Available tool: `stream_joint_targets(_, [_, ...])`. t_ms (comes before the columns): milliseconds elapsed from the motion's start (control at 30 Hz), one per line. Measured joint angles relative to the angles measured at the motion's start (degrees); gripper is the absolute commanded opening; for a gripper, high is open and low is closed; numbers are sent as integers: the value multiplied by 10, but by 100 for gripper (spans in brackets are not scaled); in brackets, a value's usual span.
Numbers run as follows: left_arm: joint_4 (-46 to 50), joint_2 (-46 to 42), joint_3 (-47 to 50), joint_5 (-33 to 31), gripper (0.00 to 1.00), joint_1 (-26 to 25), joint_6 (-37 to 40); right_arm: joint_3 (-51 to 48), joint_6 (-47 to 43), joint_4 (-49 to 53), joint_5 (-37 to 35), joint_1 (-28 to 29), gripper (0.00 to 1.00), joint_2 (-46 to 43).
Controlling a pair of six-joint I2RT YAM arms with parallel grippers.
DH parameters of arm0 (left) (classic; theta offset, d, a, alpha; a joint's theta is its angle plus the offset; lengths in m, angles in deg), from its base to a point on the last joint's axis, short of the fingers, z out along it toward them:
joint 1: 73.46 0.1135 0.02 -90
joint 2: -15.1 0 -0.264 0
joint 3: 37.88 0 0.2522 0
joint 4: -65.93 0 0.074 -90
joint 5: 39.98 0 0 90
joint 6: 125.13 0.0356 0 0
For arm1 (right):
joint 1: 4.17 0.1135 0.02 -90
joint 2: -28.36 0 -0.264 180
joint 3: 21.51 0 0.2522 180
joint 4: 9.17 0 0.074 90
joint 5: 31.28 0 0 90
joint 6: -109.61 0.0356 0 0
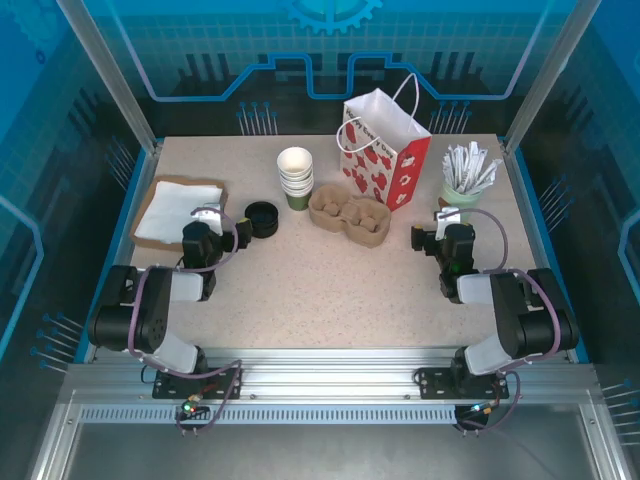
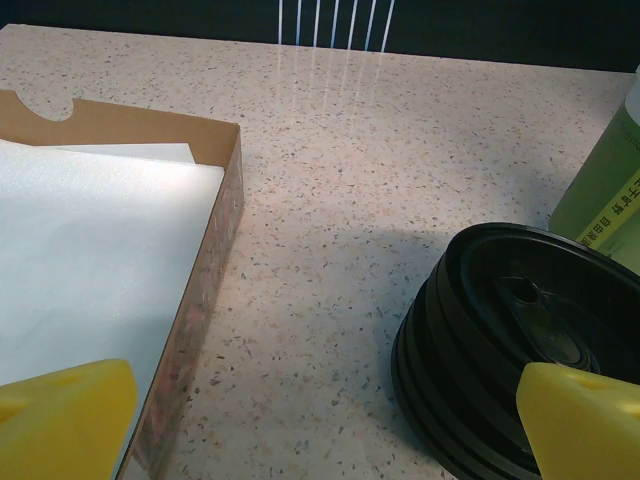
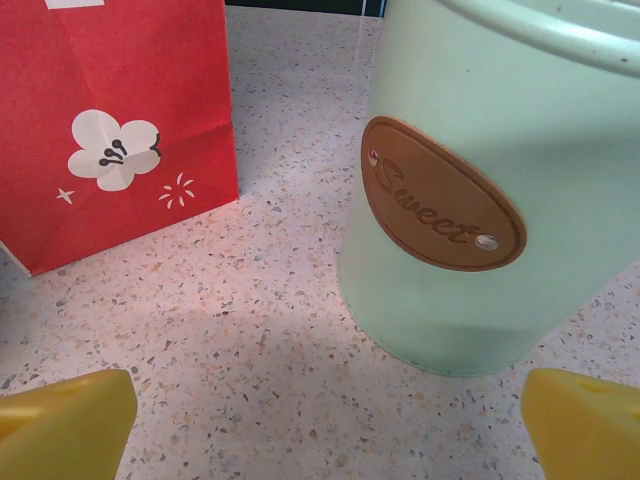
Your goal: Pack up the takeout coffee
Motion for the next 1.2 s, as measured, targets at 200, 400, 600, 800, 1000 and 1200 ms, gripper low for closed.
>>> stream_joint_targets(200, [0,0,0,0,99,0,0,0,0,0,0,0,100,0])
stream_joint_targets(400, [0,0,0,0,99,0,0,0,0,0,0,0,100,0])
stream_joint_targets(600, [0,0,0,0,99,0,0,0,0,0,0,0,100,0])
stream_joint_targets(800, [0,0,0,0,99,0,0,0,0,0,0,0,100,0])
stream_joint_targets(1000, [5,-10,3,-3,99,0,-1,0,-1,8,-2,1,100,-10])
stream_joint_targets(1200, [121,-196,7,-49,99,0,-39,8,25,110,-30,11,100,-140])
